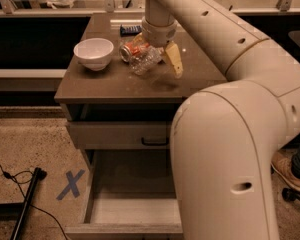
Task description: Place water bottle into middle drawer
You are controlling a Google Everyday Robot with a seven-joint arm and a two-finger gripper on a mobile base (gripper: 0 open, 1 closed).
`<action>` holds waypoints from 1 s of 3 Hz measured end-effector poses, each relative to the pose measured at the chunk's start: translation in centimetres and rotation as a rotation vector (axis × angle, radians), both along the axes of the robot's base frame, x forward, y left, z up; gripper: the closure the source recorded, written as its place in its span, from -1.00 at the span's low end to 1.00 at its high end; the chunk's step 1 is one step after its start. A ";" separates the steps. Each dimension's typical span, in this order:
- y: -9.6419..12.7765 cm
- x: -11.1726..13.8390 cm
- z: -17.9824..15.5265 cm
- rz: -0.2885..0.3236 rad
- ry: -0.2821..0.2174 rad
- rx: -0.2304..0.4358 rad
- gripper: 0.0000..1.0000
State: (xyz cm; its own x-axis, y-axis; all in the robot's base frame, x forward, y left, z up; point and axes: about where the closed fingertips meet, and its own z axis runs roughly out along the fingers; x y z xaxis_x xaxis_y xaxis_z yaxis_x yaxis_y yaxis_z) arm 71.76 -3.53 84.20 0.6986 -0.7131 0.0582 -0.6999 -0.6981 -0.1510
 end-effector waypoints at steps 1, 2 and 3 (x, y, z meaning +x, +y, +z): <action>-0.2 1.0 -0.5 0.000 0.008 -0.017 -0.62; -0.5 1.7 -0.8 -0.006 0.009 -0.027 -0.38; -0.9 2.1 -1.3 -0.013 0.014 -0.029 -0.26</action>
Offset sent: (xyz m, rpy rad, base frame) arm 0.0126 -0.0195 -0.0037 -0.0733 0.0731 -0.0166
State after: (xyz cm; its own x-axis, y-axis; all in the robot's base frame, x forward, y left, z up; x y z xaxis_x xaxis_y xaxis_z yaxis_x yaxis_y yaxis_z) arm 73.85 -4.39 82.94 0.6905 -0.7200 0.0694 -0.7106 -0.6931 -0.1208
